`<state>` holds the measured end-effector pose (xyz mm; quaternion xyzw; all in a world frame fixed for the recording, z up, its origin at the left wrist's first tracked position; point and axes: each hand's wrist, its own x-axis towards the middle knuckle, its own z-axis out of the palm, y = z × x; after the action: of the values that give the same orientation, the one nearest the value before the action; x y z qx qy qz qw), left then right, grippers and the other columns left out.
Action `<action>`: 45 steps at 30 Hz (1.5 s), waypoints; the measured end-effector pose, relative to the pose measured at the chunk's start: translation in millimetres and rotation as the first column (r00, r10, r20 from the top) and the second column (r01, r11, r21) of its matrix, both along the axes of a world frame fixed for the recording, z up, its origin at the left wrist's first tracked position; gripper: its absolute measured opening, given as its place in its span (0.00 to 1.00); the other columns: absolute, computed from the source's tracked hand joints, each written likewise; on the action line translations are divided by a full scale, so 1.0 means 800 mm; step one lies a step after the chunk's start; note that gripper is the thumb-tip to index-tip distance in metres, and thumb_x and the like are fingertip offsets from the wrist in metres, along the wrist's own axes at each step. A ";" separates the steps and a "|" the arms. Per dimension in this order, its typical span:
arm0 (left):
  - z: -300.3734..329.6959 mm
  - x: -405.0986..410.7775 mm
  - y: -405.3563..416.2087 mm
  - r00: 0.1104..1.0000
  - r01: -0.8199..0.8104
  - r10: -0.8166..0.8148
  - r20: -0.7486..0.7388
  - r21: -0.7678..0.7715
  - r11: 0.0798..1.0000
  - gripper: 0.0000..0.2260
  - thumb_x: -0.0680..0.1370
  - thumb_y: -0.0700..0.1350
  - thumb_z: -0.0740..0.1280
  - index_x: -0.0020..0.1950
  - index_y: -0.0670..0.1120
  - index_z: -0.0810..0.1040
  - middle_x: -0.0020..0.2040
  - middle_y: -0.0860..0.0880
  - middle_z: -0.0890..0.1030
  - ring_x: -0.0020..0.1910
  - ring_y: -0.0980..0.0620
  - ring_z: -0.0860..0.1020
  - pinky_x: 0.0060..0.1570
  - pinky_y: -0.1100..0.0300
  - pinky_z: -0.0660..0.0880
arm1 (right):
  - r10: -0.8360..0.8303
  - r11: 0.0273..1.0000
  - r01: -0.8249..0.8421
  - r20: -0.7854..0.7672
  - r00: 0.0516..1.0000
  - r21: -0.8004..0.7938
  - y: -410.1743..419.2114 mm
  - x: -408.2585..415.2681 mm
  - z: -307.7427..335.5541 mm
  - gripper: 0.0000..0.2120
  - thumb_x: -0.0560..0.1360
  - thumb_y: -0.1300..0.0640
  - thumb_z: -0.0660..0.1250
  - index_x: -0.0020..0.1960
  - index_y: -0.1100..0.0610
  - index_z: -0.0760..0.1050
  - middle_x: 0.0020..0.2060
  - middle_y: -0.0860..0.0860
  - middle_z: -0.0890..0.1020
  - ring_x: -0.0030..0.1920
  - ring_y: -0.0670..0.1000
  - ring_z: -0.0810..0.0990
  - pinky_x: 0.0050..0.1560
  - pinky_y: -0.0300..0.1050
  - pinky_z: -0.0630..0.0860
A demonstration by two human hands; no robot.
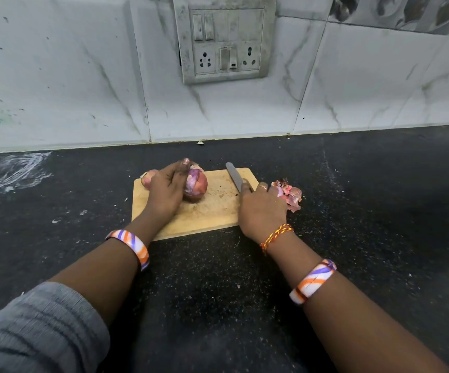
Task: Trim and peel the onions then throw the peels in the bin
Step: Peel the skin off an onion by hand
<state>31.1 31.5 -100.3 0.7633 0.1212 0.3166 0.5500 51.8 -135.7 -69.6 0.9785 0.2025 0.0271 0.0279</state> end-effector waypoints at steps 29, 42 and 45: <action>-0.005 -0.007 -0.016 0.920 0.392 -0.326 0.218 -0.472 0.790 0.12 0.73 0.38 0.66 0.55 0.43 0.78 0.47 0.54 0.84 0.46 0.54 0.82 0.39 0.60 0.81 | 0.518 -0.326 0.498 -0.289 0.805 0.804 0.065 0.024 -0.038 0.11 0.71 0.49 0.66 0.46 0.57 0.78 0.49 0.60 0.81 0.54 0.59 0.78 0.62 0.66 0.70; 0.000 -0.009 -0.018 0.979 0.173 -0.080 0.189 -0.548 0.819 0.05 0.75 0.36 0.65 0.40 0.44 0.76 0.40 0.49 0.81 0.37 0.54 0.81 0.31 0.61 0.79 | 0.532 -0.061 0.342 -0.259 0.806 0.938 0.056 0.014 -0.037 0.32 0.66 0.72 0.72 0.68 0.61 0.67 0.49 0.42 0.75 0.49 0.42 0.77 0.56 0.42 0.77; 0.000 -0.009 -0.020 0.979 0.160 -0.063 0.192 -0.546 0.822 0.06 0.76 0.36 0.64 0.41 0.45 0.75 0.40 0.47 0.78 0.34 0.55 0.80 0.28 0.63 0.78 | 0.540 -0.079 0.381 -0.282 0.793 0.921 0.056 0.012 -0.035 0.30 0.65 0.73 0.71 0.66 0.63 0.68 0.50 0.44 0.76 0.51 0.44 0.76 0.60 0.53 0.75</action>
<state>24.0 15.8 -100.4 0.5460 0.1173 0.2965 0.7747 61.7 -90.8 -97.4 0.6037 0.1753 -0.1416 -0.7647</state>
